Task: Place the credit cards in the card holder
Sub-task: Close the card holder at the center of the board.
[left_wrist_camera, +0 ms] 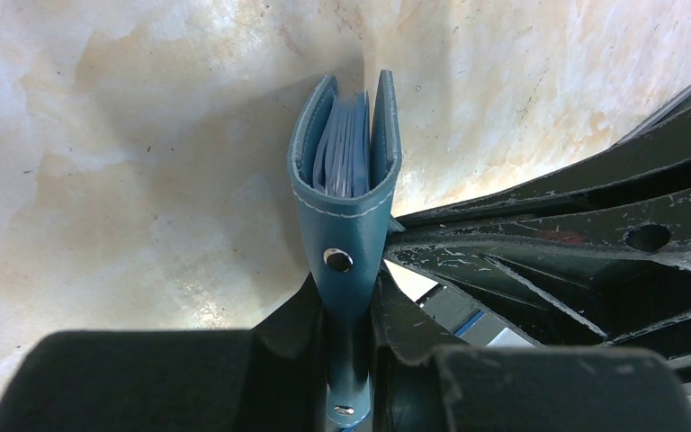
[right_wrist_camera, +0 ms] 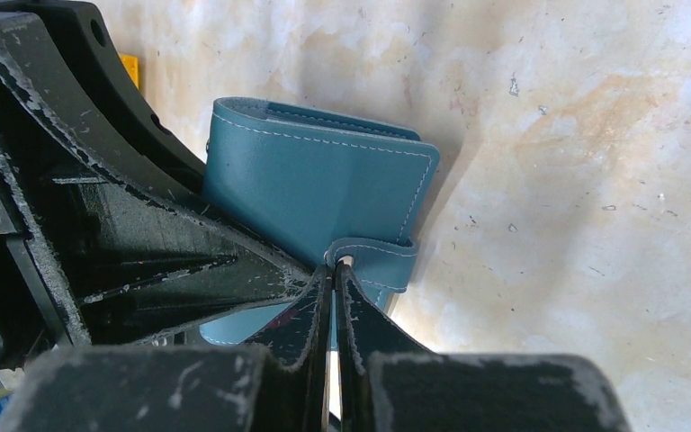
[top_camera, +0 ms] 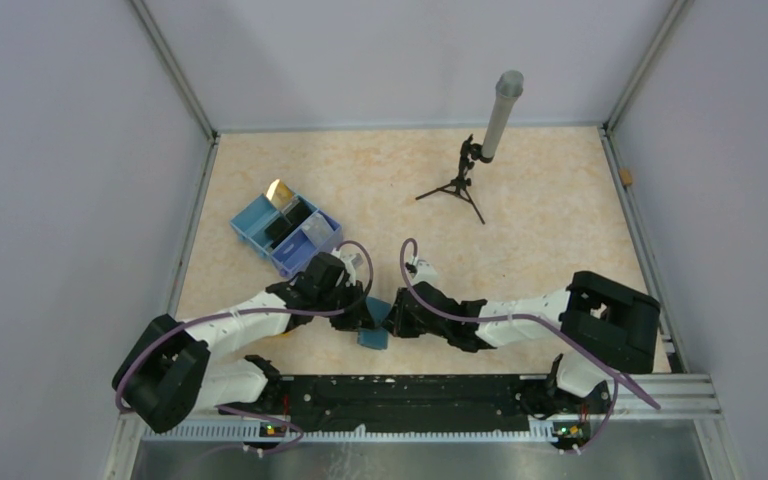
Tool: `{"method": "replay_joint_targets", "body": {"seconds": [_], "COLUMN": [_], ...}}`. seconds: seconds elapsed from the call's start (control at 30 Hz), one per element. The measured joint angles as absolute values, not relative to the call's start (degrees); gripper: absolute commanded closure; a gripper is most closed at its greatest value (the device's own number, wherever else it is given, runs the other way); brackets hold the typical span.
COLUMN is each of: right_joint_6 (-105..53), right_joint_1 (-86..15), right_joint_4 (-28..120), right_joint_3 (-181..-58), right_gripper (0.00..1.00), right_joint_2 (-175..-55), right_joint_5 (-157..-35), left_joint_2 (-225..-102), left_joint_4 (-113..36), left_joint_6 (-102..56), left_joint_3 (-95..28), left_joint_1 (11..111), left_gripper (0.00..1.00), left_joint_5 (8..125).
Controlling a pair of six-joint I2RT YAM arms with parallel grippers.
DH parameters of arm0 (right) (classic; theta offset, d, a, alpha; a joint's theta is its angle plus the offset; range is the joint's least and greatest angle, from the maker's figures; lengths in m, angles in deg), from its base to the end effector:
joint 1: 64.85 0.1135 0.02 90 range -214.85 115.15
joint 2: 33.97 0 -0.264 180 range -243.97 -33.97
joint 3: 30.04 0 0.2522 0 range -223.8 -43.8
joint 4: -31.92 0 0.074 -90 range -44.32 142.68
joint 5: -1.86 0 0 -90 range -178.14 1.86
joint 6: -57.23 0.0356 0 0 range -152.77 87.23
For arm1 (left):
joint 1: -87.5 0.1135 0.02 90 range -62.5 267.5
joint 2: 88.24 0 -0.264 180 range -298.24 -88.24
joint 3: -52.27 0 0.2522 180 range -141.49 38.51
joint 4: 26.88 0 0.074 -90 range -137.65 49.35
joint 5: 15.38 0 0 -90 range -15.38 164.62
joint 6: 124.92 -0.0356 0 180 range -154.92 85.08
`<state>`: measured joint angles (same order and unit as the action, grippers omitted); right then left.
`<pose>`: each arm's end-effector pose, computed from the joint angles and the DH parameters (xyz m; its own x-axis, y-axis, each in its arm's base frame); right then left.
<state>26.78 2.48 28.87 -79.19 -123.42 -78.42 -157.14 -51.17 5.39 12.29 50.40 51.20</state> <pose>0.1199 0.2714 0.1483 -0.8576 0.1513 -0.4915 -0.2336 0.7369 0.6344 0.1586 -0.1377 0.1524 -0.9680 -0.0122 -0.2508 0.1536 0.7611 -0.6302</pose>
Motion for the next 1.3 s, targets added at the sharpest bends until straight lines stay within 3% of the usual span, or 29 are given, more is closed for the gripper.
{"method": "replay_joint_targets", "body": {"seconds": [1.3], "right_joint_6": [23.8], "right_joint_1": [0.2], "right_joint_4": [31.5], "right_joint_3": [-82.3], "right_gripper": [1.0], "right_joint_2": [-125.7], "right_joint_5": [-83.3], "left_joint_2": [-157.3], "left_joint_4": [-47.0], "left_joint_6": [0.8], "left_joint_3": [14.5], "left_joint_1": [51.8], "left_gripper": [1.0], "left_joint_5": [47.1]}}
